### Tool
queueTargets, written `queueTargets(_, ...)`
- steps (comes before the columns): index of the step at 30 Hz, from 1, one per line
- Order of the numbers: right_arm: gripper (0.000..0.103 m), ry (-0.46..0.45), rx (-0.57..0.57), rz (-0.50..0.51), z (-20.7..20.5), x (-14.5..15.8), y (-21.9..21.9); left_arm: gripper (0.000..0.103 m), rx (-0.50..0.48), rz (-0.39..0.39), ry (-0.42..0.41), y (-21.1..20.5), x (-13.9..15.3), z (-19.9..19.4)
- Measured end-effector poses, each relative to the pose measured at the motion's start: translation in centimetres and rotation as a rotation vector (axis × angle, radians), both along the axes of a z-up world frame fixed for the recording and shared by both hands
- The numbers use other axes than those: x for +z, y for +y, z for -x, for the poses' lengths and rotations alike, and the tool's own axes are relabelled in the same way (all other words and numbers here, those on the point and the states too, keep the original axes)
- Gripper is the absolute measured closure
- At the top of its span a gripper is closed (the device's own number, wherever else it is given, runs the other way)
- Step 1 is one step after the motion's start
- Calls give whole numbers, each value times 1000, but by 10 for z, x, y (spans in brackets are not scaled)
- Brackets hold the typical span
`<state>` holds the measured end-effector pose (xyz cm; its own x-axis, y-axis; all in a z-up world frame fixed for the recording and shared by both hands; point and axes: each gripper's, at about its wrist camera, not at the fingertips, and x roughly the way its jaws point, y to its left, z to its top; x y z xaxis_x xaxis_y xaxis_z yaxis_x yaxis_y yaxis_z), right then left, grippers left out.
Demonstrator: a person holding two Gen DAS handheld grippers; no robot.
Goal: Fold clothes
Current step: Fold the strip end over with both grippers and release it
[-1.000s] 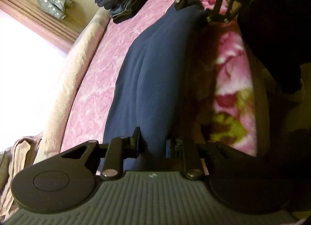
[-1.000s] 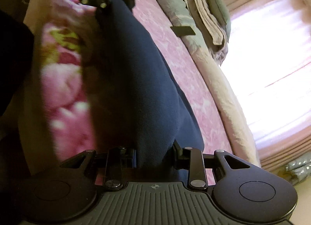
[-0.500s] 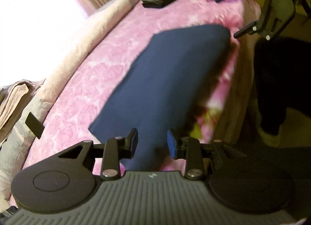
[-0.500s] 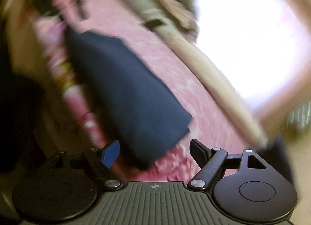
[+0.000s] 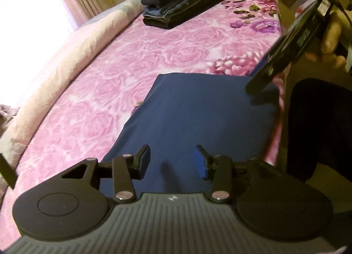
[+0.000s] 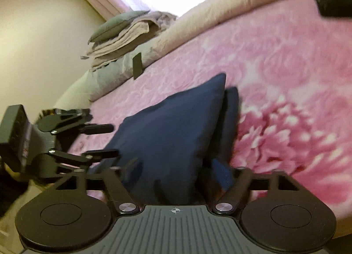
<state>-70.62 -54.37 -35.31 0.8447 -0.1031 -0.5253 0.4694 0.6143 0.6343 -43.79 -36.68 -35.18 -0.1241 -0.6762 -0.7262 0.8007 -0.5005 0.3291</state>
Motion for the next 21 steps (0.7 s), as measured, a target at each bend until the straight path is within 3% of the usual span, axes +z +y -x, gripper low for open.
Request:
queueTargets(2, 59, 0, 12, -47, -7, -8, -12, 63, -4, -11, 0, -7, -3, 2)
queueTargets(4, 83, -12, 19, -85, -12, -11, -23, 63, -9, -18, 1, -10, -5, 4)
queueTargets(5, 88, -18, 22, -104, -14, -12, -28, 63, -12, -20, 3, -8, -4, 5)
queueTargets(10, 91, -31, 35, -147, 9, -1, -14, 61, -38, -34, 10, 4, 1, 12)
queueTargets(15, 90, -58, -10, -173, 11, -18, -15, 61, -45, -66, -33, -5, -9, 23)
queueTargets(16, 87, -69, -12, -168, 12, -17, -15, 61, -44, -73, -34, -7, -9, 24)
queueTargets(18, 72, -72, -10, -133, 17, -11, -10, 60, -52, -72, -42, -7, -8, 24)
queueTargets(20, 46, -78, -11, -92, 25, -5, 0, 60, -43, -61, -34, -7, -4, 22)
queueTargets(21, 41, -83, -18, -75, 30, -3, 6, 60, -33, -53, -14, -8, 0, 21)
